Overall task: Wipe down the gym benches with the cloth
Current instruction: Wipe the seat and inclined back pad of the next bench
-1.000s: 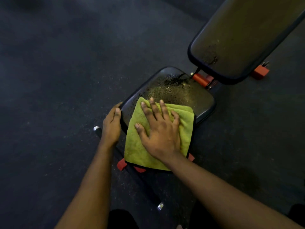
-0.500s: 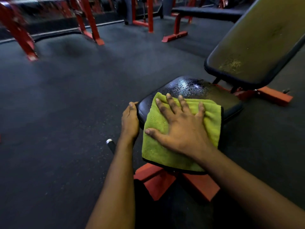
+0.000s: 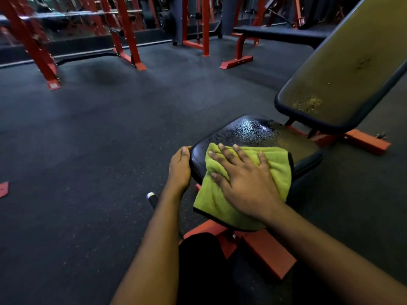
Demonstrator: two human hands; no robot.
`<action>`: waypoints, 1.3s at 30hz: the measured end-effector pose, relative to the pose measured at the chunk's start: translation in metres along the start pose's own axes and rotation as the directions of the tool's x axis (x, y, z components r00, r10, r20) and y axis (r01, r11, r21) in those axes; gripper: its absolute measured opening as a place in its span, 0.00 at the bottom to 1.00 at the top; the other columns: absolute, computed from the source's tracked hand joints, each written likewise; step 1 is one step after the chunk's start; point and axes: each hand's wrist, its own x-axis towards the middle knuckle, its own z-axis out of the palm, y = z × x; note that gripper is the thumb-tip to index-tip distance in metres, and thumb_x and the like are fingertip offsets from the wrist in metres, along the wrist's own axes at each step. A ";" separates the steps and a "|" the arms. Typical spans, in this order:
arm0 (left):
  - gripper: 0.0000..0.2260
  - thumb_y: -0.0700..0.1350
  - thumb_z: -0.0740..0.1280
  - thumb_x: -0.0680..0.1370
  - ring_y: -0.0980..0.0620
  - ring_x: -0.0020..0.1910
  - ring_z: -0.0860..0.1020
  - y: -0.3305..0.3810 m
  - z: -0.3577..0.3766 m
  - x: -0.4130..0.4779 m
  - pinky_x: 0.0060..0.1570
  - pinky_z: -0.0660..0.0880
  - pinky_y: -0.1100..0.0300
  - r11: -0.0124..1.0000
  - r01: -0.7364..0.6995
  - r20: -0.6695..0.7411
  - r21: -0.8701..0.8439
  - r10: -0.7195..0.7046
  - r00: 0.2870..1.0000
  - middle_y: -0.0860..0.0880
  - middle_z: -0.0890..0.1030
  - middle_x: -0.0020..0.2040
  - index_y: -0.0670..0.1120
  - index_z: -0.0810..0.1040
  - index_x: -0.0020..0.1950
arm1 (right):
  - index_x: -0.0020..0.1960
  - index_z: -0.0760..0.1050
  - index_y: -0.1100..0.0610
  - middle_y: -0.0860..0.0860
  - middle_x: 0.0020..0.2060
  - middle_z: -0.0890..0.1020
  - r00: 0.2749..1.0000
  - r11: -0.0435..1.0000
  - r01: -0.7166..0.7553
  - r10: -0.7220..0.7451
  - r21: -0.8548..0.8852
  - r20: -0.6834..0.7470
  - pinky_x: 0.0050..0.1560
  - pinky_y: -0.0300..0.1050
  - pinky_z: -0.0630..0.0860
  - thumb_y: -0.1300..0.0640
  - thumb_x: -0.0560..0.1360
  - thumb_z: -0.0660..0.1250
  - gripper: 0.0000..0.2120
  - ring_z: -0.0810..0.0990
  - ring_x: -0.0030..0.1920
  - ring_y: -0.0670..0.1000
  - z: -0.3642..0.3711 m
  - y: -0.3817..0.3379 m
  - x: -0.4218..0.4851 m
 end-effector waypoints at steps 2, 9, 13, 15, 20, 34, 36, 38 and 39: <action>0.16 0.47 0.53 0.85 0.48 0.53 0.80 0.004 -0.001 -0.002 0.55 0.78 0.53 1.000 -0.021 0.002 0.009 0.021 1.000 0.46 0.83 0.52 0.48 0.81 0.52 | 0.78 0.52 0.36 0.38 0.79 0.50 0.999 1.000 -0.008 0.006 0.027 0.053 0.74 0.69 0.47 0.35 0.81 0.45 0.26 0.49 0.80 0.47 -0.004 0.001 0.023; 0.16 0.48 0.54 0.84 0.46 0.51 0.80 0.007 -0.006 0.006 0.51 0.76 0.51 0.989 -0.031 0.052 0.142 0.024 0.998 0.47 0.83 0.49 0.51 0.80 0.48 | 0.78 0.53 0.36 0.37 0.79 0.53 0.997 0.998 0.049 -0.047 0.033 -0.066 0.76 0.63 0.48 0.34 0.80 0.44 0.26 0.51 0.79 0.45 0.004 0.008 -0.002; 0.17 0.48 0.52 0.85 0.50 0.58 0.79 0.023 0.003 0.010 0.62 0.74 0.52 0.986 -0.132 0.017 0.104 0.131 0.991 0.46 0.82 0.56 0.45 0.79 0.59 | 0.76 0.56 0.35 0.36 0.78 0.54 0.999 0.994 0.050 -0.051 0.097 0.012 0.76 0.63 0.48 0.33 0.78 0.44 0.27 0.51 0.79 0.43 -0.003 0.019 0.012; 0.19 0.50 0.52 0.85 0.50 0.60 0.78 0.031 0.011 0.012 0.65 0.72 0.50 0.988 -0.130 0.051 0.087 0.126 0.991 0.46 0.82 0.58 0.44 0.78 0.63 | 0.76 0.56 0.35 0.36 0.78 0.54 0.999 0.994 0.008 -0.014 0.107 0.050 0.75 0.64 0.47 0.34 0.80 0.47 0.25 0.51 0.79 0.44 -0.006 0.018 0.029; 0.22 0.54 0.52 0.84 0.48 0.61 0.78 0.028 0.017 0.017 0.65 0.72 0.46 0.979 -0.114 0.023 0.171 0.111 0.994 0.46 0.82 0.60 0.44 0.81 0.61 | 0.77 0.57 0.36 0.37 0.77 0.58 0.995 0.994 0.057 -0.050 0.089 -0.087 0.76 0.58 0.47 0.32 0.77 0.42 0.29 0.54 0.78 0.43 0.003 0.026 -0.006; 0.17 0.47 0.55 0.85 0.47 0.60 0.78 0.022 0.018 0.018 0.63 0.73 0.51 0.975 -0.126 -0.038 0.181 0.135 0.990 0.45 0.82 0.59 0.43 0.82 0.60 | 0.76 0.59 0.38 0.37 0.77 0.60 0.997 0.988 -0.041 0.049 0.151 -0.053 0.77 0.57 0.48 0.33 0.78 0.47 0.28 0.55 0.78 0.42 -0.002 0.060 0.018; 0.17 0.47 0.55 0.85 0.47 0.60 0.78 0.023 0.017 0.018 0.63 0.73 0.51 0.972 -0.130 -0.034 0.195 0.139 0.990 0.45 0.82 0.59 0.43 0.82 0.60 | 0.76 0.59 0.38 0.38 0.77 0.59 0.990 0.982 -0.130 0.136 0.140 -0.034 0.77 0.58 0.48 0.35 0.81 0.50 0.25 0.54 0.78 0.43 -0.004 0.061 0.037; 0.17 0.47 0.55 0.85 0.47 0.60 0.78 0.024 0.018 0.018 0.63 0.73 0.52 0.971 -0.138 -0.037 0.197 0.148 0.988 0.45 0.82 0.59 0.43 0.82 0.60 | 0.76 0.60 0.37 0.38 0.77 0.60 0.984 0.981 -0.139 0.152 0.134 -0.092 0.77 0.57 0.47 0.34 0.80 0.49 0.25 0.55 0.78 0.43 0.000 0.060 0.033; 0.17 0.47 0.55 0.85 0.48 0.60 0.78 0.024 0.018 0.017 0.63 0.73 0.52 0.970 -0.140 -0.034 0.201 0.150 0.988 0.46 0.82 0.59 0.43 0.82 0.60 | 0.76 0.61 0.37 0.38 0.77 0.60 0.982 0.983 -0.114 0.133 0.146 -0.131 0.77 0.56 0.47 0.33 0.78 0.47 0.27 0.56 0.78 0.42 0.003 0.061 0.022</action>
